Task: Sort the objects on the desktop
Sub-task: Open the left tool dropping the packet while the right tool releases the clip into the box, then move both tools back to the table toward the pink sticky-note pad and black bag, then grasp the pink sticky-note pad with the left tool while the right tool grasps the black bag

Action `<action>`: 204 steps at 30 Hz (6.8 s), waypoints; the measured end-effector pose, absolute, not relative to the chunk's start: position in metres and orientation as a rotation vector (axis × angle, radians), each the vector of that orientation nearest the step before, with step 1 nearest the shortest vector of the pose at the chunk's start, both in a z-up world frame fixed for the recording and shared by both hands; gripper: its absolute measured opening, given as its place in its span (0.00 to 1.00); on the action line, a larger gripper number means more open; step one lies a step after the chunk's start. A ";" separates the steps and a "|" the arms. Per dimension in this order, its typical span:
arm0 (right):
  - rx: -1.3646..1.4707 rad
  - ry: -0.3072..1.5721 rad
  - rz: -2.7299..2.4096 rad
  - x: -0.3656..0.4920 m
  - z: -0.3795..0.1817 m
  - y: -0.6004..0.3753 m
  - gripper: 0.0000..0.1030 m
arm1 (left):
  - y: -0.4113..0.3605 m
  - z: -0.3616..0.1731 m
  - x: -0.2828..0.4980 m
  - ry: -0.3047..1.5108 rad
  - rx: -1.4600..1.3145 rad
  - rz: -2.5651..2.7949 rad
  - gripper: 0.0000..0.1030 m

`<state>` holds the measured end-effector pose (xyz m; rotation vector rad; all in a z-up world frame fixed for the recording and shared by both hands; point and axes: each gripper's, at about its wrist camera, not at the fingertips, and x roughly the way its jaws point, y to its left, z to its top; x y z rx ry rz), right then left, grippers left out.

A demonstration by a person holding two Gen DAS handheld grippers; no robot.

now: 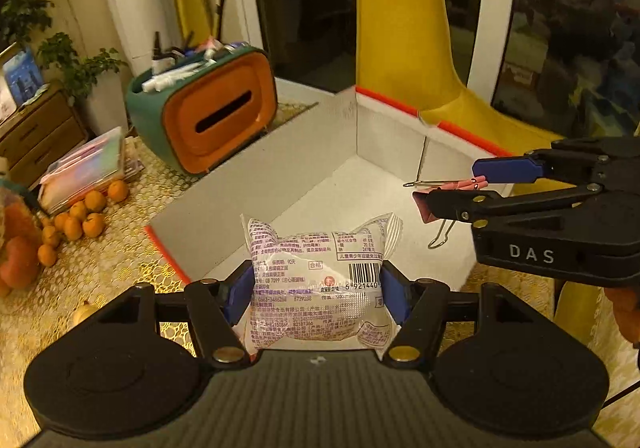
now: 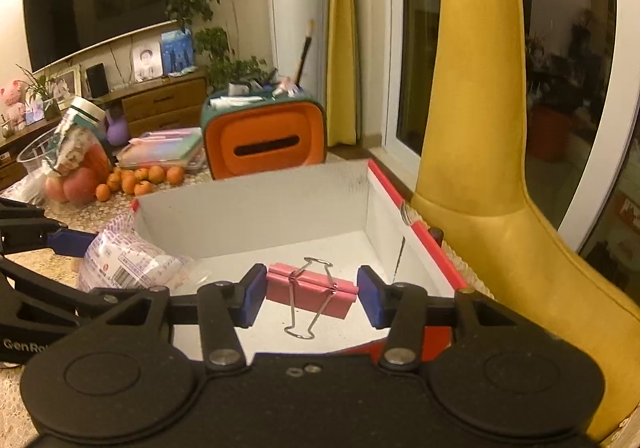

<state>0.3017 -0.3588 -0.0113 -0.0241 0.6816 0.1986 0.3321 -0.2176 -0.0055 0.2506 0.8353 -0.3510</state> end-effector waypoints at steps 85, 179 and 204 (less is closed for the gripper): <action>-0.054 0.706 0.356 0.196 0.042 -0.278 0.73 | -0.098 0.048 0.179 0.755 0.070 -0.276 0.82; -0.208 0.797 0.450 0.195 -0.109 -0.072 0.52 | 0.096 -0.122 0.084 0.710 0.041 -0.054 0.44; -0.171 0.795 0.433 0.180 -0.096 -0.109 0.32 | 0.085 -0.117 0.087 0.749 0.022 0.024 0.41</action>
